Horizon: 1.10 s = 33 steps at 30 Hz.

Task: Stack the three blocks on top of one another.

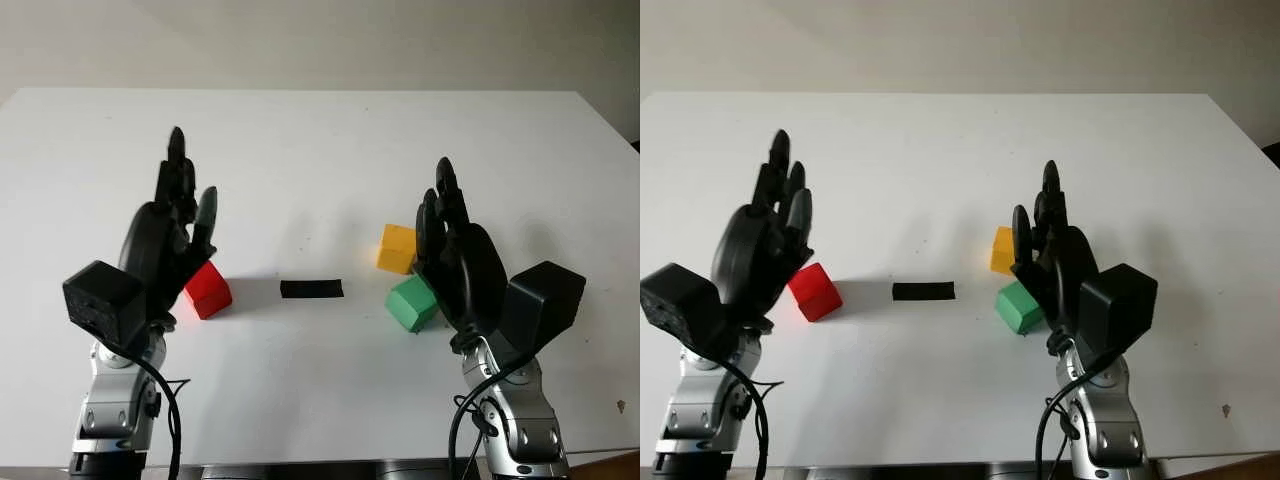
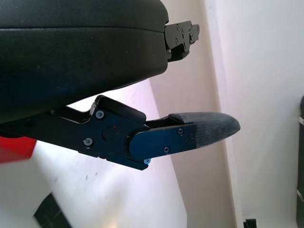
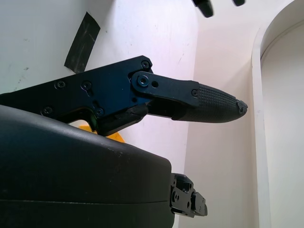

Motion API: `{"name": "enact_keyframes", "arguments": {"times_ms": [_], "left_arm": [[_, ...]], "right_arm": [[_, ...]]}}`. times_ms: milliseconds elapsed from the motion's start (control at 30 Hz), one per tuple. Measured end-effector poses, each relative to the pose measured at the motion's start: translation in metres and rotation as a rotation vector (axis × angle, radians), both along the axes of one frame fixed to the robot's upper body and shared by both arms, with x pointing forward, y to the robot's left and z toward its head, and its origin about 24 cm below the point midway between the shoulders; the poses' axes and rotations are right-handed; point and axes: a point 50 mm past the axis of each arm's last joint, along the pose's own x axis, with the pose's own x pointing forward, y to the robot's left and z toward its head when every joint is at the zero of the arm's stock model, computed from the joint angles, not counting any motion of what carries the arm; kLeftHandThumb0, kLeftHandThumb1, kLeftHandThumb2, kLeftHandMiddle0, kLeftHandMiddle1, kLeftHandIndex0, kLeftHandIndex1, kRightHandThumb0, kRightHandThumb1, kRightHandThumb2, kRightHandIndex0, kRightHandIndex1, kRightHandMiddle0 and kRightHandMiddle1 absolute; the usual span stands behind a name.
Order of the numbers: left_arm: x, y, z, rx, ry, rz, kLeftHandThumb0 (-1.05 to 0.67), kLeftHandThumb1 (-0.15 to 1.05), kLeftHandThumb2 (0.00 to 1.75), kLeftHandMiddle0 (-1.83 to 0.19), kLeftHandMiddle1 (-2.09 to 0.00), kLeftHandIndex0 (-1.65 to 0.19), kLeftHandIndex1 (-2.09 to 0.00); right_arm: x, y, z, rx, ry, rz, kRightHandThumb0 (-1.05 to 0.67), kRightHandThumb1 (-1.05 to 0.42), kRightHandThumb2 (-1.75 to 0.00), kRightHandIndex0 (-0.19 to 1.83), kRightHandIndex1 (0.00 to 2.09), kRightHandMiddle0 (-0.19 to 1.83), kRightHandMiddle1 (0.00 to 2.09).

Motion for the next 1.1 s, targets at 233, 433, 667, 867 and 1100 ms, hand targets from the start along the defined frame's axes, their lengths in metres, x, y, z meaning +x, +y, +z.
{"name": "enact_keyframes", "arguments": {"times_ms": [233, 433, 667, 867, 1100], "left_arm": [[0.012, 0.03, 0.049, 0.298, -0.144, -0.035, -0.73, 1.05, 0.25, -0.3, -0.06, -0.35, -0.18], [0.016, 0.057, 0.088, 0.684, -0.09, -0.149, -0.75, 0.93, 0.04, -0.18, -0.03, -0.37, -0.09], [0.01, 0.06, 0.111, 1.1, 0.012, -0.26, -0.75, 0.85, 0.03, -0.06, -0.02, -0.3, -0.04], [0.004, 0.055, 0.117, 1.451, -0.106, -0.303, -0.73, 0.82, 0.04, 0.0, -0.03, -0.25, -0.04], [0.003, 0.048, 0.104, 1.691, -0.115, -0.354, -0.65, 0.82, 0.05, 0.1, -0.03, -0.2, -0.04]], "right_arm": [[0.0, 0.0, 0.0, 0.005, -0.004, 0.003, -0.77, -1.05, -0.64, -0.19, 0.0, -0.19, 0.0], [-0.001, 0.0, 0.004, 0.008, -0.017, 0.0, -0.77, -1.05, -0.64, -0.19, 0.0, -0.19, 0.0], [-0.002, -0.003, 0.004, 0.002, -0.02, 0.0, -0.77, -1.05, -0.64, -0.19, 0.0, -0.19, 0.0], [-0.002, -0.005, 0.004, -0.001, -0.02, -0.007, -0.77, -1.05, -0.64, -0.19, 0.0, -0.19, 0.0], [-0.002, -0.005, 0.003, -0.006, -0.013, -0.005, -0.78, -1.05, -0.63, -0.19, 0.0, -0.19, 0.0]]}}
